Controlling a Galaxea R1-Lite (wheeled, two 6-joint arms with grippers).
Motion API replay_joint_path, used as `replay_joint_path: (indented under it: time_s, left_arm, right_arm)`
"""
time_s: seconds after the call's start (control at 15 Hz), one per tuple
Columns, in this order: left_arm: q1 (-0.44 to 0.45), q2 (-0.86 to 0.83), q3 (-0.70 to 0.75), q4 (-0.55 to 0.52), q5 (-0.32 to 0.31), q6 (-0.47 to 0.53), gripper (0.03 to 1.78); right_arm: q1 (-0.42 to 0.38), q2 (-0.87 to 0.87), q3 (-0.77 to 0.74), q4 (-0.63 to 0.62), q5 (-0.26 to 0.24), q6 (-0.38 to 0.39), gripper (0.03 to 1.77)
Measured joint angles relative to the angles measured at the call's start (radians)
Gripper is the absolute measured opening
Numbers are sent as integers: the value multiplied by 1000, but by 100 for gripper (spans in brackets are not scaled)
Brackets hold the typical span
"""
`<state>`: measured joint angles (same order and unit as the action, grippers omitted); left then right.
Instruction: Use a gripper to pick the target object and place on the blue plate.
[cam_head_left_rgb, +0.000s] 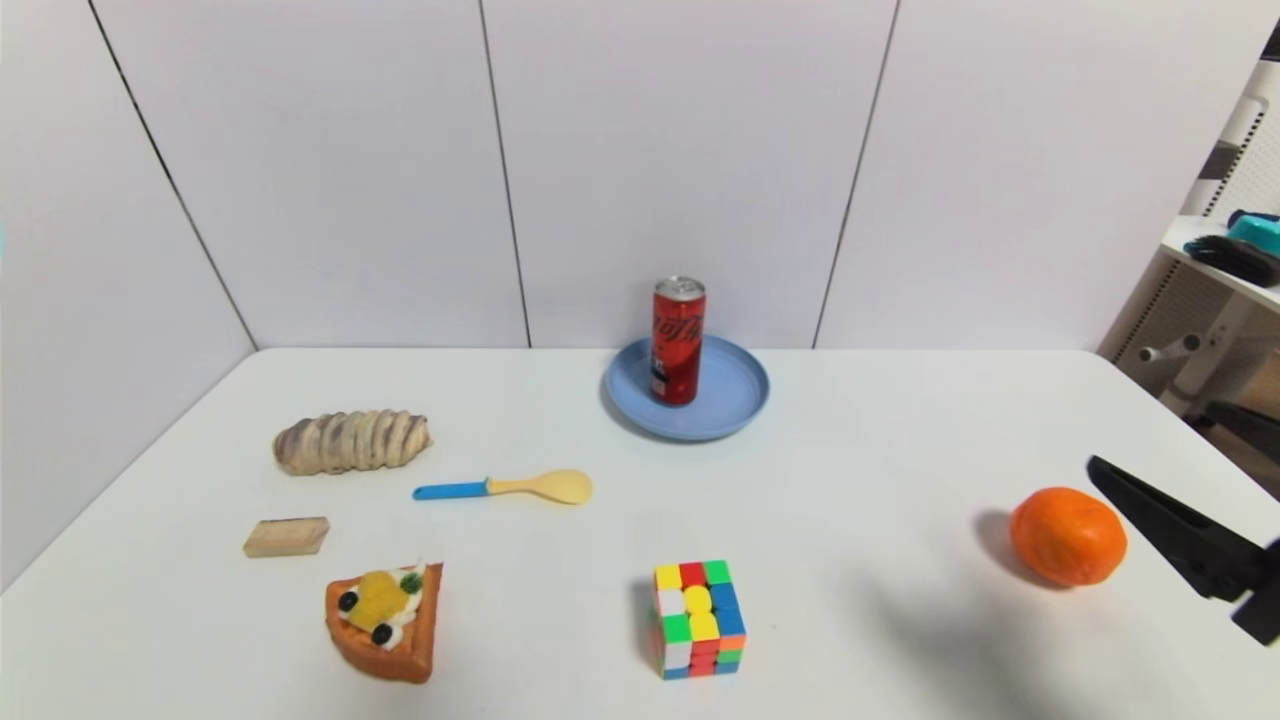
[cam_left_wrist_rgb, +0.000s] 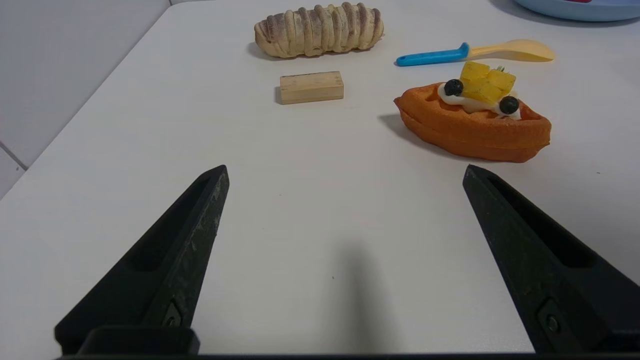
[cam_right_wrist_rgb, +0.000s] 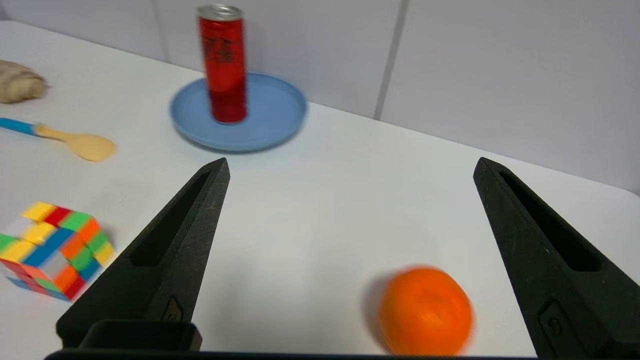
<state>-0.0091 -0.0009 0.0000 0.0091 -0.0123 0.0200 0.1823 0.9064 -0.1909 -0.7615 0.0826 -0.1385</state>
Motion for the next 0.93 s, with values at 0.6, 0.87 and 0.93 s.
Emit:
replay_joint_path:
  time_s: [0.6,0.87,0.93]
  left_arm:
    - [0,0,0,0,0,0,169]
    - [0,0,0,0,0,0,169]
    - [0,0,0,0,0,0,169]
  right_arm:
    - [-227,-511,189,320,-33,15,169]
    - [-221,-622,190,533,-68,19,169]
    - [-209,-641,190,542,-90,18,169]
